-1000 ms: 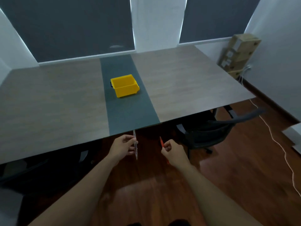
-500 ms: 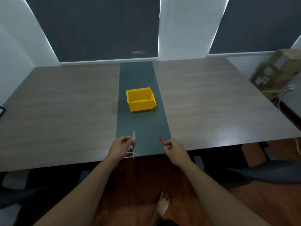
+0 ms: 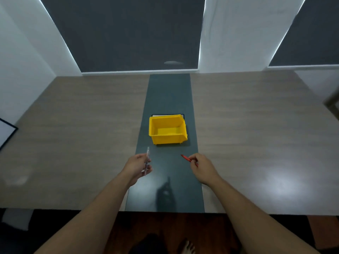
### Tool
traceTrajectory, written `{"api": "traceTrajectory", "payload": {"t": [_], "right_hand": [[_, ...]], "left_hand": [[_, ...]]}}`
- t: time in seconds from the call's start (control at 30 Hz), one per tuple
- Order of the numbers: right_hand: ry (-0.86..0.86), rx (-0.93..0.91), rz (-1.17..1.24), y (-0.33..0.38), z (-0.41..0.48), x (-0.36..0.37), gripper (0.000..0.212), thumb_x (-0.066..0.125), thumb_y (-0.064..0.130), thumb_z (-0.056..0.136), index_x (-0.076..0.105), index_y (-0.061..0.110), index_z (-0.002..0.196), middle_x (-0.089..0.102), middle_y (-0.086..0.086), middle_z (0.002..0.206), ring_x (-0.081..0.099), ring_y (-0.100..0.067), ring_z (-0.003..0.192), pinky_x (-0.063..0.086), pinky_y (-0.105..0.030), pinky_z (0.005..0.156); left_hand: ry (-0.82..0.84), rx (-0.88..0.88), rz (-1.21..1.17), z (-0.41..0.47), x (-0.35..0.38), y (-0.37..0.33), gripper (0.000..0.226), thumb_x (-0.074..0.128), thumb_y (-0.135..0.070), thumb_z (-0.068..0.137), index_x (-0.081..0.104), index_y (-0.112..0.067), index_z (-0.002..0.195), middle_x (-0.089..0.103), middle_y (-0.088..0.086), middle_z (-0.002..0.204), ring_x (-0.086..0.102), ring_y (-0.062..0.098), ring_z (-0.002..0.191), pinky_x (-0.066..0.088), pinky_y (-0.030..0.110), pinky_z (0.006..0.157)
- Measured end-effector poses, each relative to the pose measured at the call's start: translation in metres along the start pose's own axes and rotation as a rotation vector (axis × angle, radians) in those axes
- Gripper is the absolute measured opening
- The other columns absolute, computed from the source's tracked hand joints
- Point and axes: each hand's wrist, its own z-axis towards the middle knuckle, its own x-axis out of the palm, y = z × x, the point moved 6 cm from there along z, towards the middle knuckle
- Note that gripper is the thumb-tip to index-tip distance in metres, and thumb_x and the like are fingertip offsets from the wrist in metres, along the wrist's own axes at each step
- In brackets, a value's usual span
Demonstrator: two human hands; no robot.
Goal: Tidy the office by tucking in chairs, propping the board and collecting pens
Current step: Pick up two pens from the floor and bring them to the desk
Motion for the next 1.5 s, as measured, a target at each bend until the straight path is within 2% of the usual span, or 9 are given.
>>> {"api": "traceTrajectory", "payload": {"t": [0.23, 0.4, 0.5, 0.67, 0.83, 1.03, 1.2, 1.37, 1.5], "right_hand": [[0.011, -0.018, 0.013, 0.008, 0.073, -0.013, 0.028, 0.053, 0.015, 0.105, 0.068, 0.019, 0.129, 0.054, -0.006, 0.119, 0.054, -0.008, 0.085, 0.039, -0.019, 0.069], [-0.032, 0.029, 0.074, 0.004, 0.117, -0.021, 0.030, 0.054, 0.012, 0.106, 0.070, 0.021, 0.130, 0.062, -0.005, 0.122, 0.063, -0.022, 0.106, 0.044, -0.024, 0.084], [-0.081, 0.062, 0.118, -0.001, 0.148, -0.023, 0.026, 0.058, 0.014, 0.105, 0.071, 0.019, 0.127, 0.070, -0.002, 0.124, 0.065, -0.019, 0.110, 0.044, -0.022, 0.088], [-0.114, 0.115, 0.064, -0.006, 0.207, -0.010, 0.028, 0.054, 0.013, 0.105, 0.070, 0.014, 0.128, 0.072, -0.009, 0.123, 0.066, -0.025, 0.106, 0.050, -0.032, 0.087], [-0.084, 0.168, 0.008, -0.008, 0.242, 0.019, 0.029, 0.055, 0.016, 0.105, 0.070, 0.013, 0.129, 0.058, -0.013, 0.127, 0.058, -0.018, 0.091, 0.044, -0.024, 0.085], [-0.051, 0.138, 0.018, 0.002, 0.263, 0.048, 0.029, 0.067, 0.017, 0.100, 0.068, 0.017, 0.129, 0.069, -0.007, 0.123, 0.067, -0.022, 0.104, 0.054, -0.029, 0.088], [-0.013, 0.137, 0.008, 0.008, 0.271, 0.062, 0.030, 0.065, 0.022, 0.103, 0.066, 0.019, 0.133, 0.073, -0.001, 0.119, 0.065, -0.014, 0.098, 0.044, -0.011, 0.073], [0.035, 0.111, -0.039, 0.010, 0.267, 0.057, 0.040, 0.063, 0.026, 0.104, 0.062, 0.023, 0.144, 0.065, -0.008, 0.137, 0.054, -0.028, 0.125, 0.047, -0.036, 0.102], [-0.003, 0.114, -0.079, 0.004, 0.250, 0.036, 0.039, 0.063, 0.024, 0.103, 0.063, 0.017, 0.142, 0.066, -0.010, 0.137, 0.054, -0.034, 0.129, 0.046, -0.042, 0.107]], "left_hand": [[0.016, 0.137, 0.253, 0.065, 0.009, -0.058, 0.030, 0.055, -0.009, 0.108, 0.060, -0.009, 0.137, 0.065, 0.008, 0.110, 0.066, 0.023, 0.087, 0.060, 0.035, 0.080], [0.036, 0.270, 0.462, 0.124, 0.023, -0.098, 0.036, 0.062, -0.008, 0.105, 0.059, -0.007, 0.140, 0.071, 0.007, 0.102, 0.071, 0.026, 0.086, 0.055, 0.033, 0.070], [0.029, 0.334, 0.534, 0.161, 0.036, -0.116, 0.032, 0.071, -0.007, 0.099, 0.065, -0.008, 0.130, 0.070, 0.007, 0.097, 0.074, 0.034, 0.087, 0.059, 0.043, 0.078], [0.007, 0.491, 0.738, 0.212, 0.056, -0.131, 0.023, 0.073, -0.008, 0.097, 0.075, -0.013, 0.119, 0.073, 0.000, 0.105, 0.067, 0.017, 0.089, 0.050, 0.021, 0.069], [0.075, 0.543, 0.967, 0.257, 0.069, -0.122, 0.028, 0.069, -0.004, 0.095, 0.077, -0.014, 0.121, 0.071, 0.010, 0.121, 0.070, 0.026, 0.102, 0.055, 0.031, 0.087], [0.118, 0.567, 1.033, 0.282, 0.081, -0.115, 0.038, 0.064, -0.001, 0.098, 0.070, -0.014, 0.134, 0.072, 0.008, 0.126, 0.070, 0.025, 0.108, 0.056, 0.033, 0.093], [0.139, 0.566, 1.046, 0.287, 0.081, -0.106, 0.044, 0.064, -0.013, 0.103, 0.061, -0.019, 0.146, 0.070, 0.002, 0.133, 0.069, 0.022, 0.117, 0.055, 0.032, 0.099], [0.170, 0.612, 1.036, 0.280, 0.075, -0.106, 0.048, 0.065, -0.025, 0.104, 0.055, -0.021, 0.151, 0.066, 0.000, 0.140, 0.065, 0.023, 0.124, 0.055, 0.039, 0.106], [0.148, 0.671, 0.978, 0.262, 0.067, -0.115, 0.046, 0.064, -0.028, 0.105, 0.056, -0.018, 0.149, 0.067, 0.002, 0.137, 0.066, 0.023, 0.121, 0.056, 0.039, 0.103]]}}
